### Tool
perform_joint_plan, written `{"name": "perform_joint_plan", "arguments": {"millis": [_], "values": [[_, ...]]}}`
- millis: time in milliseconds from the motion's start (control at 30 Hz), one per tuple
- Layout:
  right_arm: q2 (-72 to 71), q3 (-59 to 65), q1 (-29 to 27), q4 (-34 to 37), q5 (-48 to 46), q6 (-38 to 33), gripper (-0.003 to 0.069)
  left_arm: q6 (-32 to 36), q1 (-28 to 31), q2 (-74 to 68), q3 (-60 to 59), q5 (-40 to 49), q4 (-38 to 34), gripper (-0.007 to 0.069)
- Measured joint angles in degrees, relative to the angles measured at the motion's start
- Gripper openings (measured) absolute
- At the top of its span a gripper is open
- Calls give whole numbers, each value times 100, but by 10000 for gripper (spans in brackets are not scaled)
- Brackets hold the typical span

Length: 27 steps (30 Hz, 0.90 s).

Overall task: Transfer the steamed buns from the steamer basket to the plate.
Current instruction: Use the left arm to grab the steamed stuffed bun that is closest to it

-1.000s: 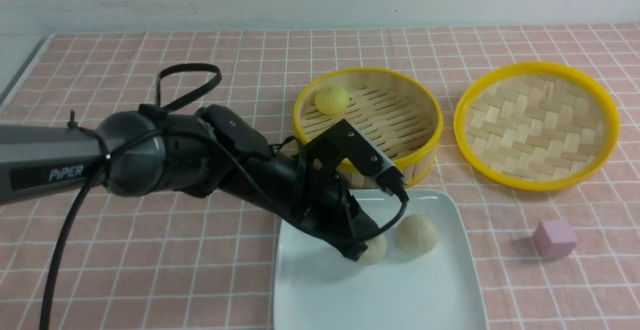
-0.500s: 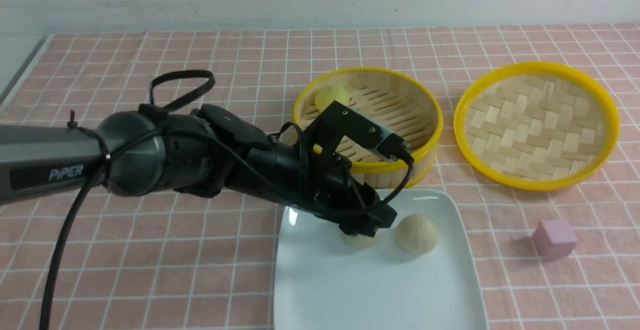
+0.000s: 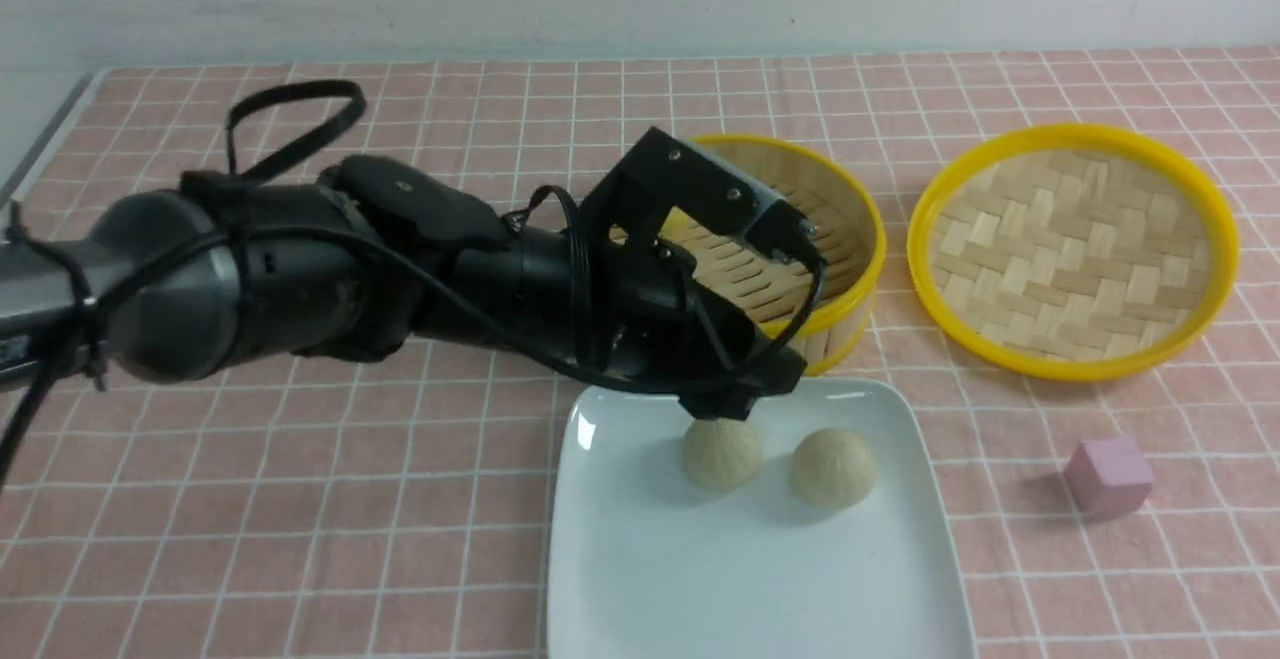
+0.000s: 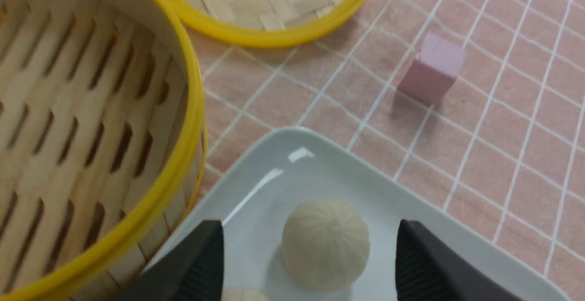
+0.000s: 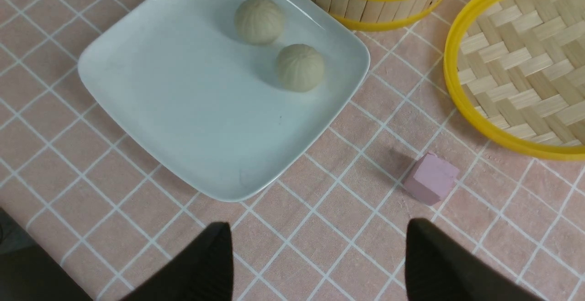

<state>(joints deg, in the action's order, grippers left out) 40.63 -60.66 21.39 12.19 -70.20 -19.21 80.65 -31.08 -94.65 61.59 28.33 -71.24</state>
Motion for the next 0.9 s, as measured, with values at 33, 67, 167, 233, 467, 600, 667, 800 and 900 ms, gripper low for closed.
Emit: {"name": "perform_joint_plan", "arguments": {"millis": [33, 67, 167, 233, 467, 600, 667, 800, 900], "values": [[0, 0, 0, 0, -1, 0, 496, -23, 0, 131, 0, 0, 81, 505], [0, 0, 0, 0, -1, 0, 496, -33, 0, 164, 0, 0, 99, 505], [0, 0, 0, 0, -12, 0, 496, -347, 0, 783, 0, 6, 621, 505], [0, 0, 0, 0, -18, 0, 496, -474, 0, 935, 0, 10, 792, 505], [0, 0, 0, 8, -19, 0, 496, -2654, 0, 1743, -6, 16, 2409, 505], [0, 0, 0, 100, -19, 0, 496, -4710, 0, 1898, 25, -144, 3733, 505], [0, 0, 0, 195, -19, 0, 496, -6163, 0, 1860, 187, 22, 5027, 505], [0, 0, 0, 244, -19, 0, 496, -7694, 0, 1725, 599, 348, 6656, 505], [0, 0, 0, 249, -19, 0, 496, -8697, 0, 1588, 1194, 658, 7978, 505]]}}
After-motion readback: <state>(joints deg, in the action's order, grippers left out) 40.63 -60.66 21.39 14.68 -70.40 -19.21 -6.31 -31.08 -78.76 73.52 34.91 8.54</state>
